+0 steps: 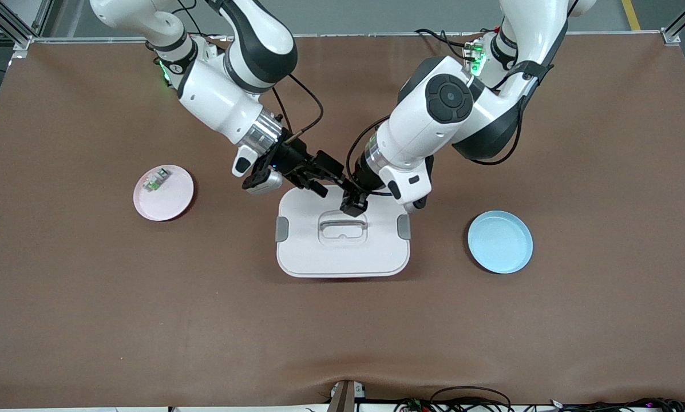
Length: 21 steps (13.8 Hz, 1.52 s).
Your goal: Transfer orange switch to right arm and place
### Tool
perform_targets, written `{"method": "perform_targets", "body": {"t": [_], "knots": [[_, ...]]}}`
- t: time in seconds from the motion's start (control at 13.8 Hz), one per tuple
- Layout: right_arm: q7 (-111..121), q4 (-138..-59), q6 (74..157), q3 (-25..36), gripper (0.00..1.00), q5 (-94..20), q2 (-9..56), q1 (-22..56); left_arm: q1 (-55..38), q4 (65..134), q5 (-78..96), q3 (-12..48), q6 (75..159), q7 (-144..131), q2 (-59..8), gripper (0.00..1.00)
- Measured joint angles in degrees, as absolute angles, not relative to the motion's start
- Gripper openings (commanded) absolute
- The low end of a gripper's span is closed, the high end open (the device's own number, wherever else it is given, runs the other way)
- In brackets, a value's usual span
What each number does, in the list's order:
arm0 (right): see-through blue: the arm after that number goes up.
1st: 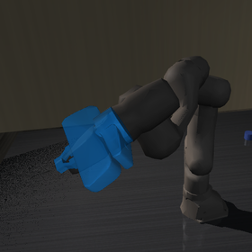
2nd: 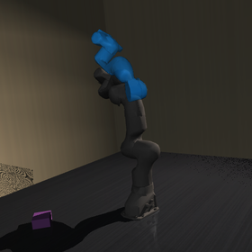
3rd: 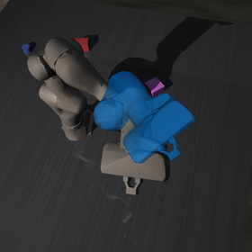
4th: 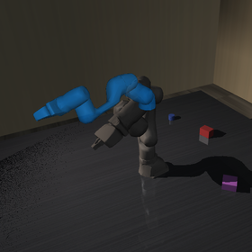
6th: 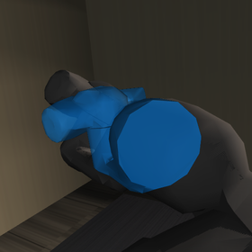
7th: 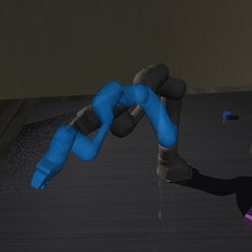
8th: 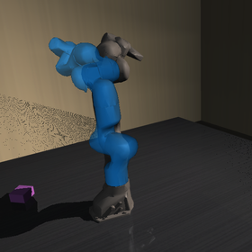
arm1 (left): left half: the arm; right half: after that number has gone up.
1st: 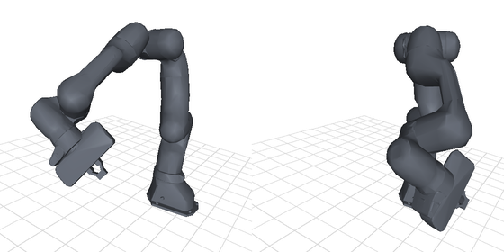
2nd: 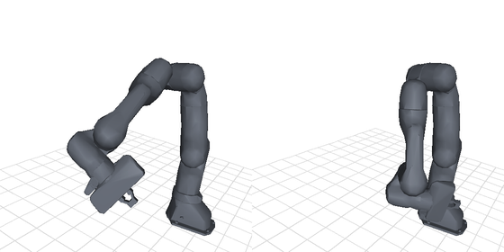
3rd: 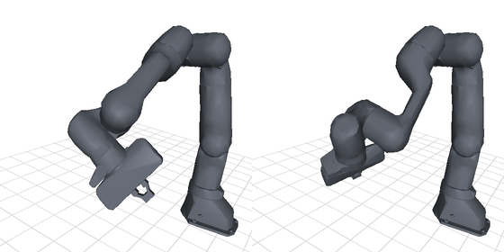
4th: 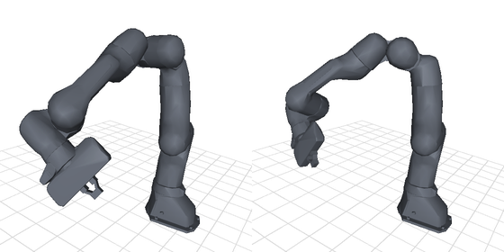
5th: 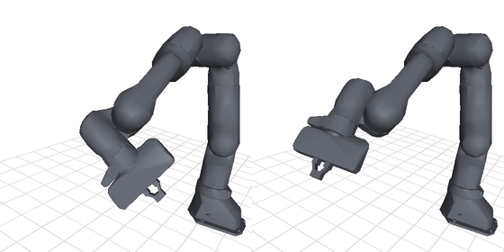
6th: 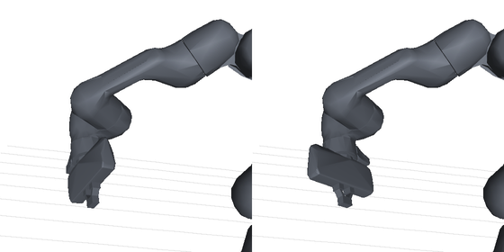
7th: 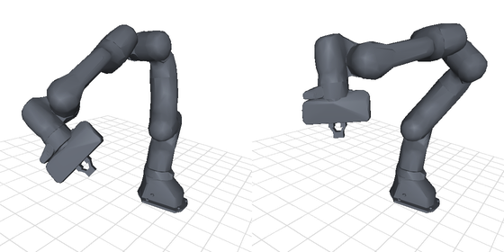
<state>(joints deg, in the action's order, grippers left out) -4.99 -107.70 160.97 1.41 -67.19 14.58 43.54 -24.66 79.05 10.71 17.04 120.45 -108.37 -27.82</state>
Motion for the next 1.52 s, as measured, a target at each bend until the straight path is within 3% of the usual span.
{"method": "perform_targets", "body": {"t": [0.65,0.72,1.01,1.08,1.37,1.45,1.52], "knots": [[-4.7,-107.6,161.4,1.5,1.00,-68.3,15.8,45.3,-25.2,79.1,10.7,17.0,120.3,-108.4,-28.0,0.00],[-4.7,-107.6,161.4,1.5,0.93,-68.3,15.9,45.3,-25.2,79.1,10.7,17.0,120.3,-108.4,-28.0,0.00],[-4.4,-106.9,161.4,1.5,0.46,-68.4,16.3,45.4,-25.1,79.1,10.7,16.8,120.3,-108.4,-28.1,0.00],[-4.3,-106.7,161.4,1.5,0.38,-68.4,16.4,45.4,-25.1,79.1,10.7,16.8,120.3,-108.4,-28.2,0.00],[-3.4,-106.2,161.3,1.6,0.31,-68.4,16.6,45.5,-25.1,79.0,10.7,16.6,120.2,-108.3,-28.3,0.00],[-3.4,-106.2,161.3,1.6,0.25,-68.4,16.6,45.5,-25.1,79.1,10.7,16.6,120.2,-108.3,-28.3,0.00],[-3.3,-106.2,161.3,1.6,0.06,-68.4,16.6,45.5,-25.1,79.0,10.7,16.6,120.2,-108.3,-28.3,0.00]]}}
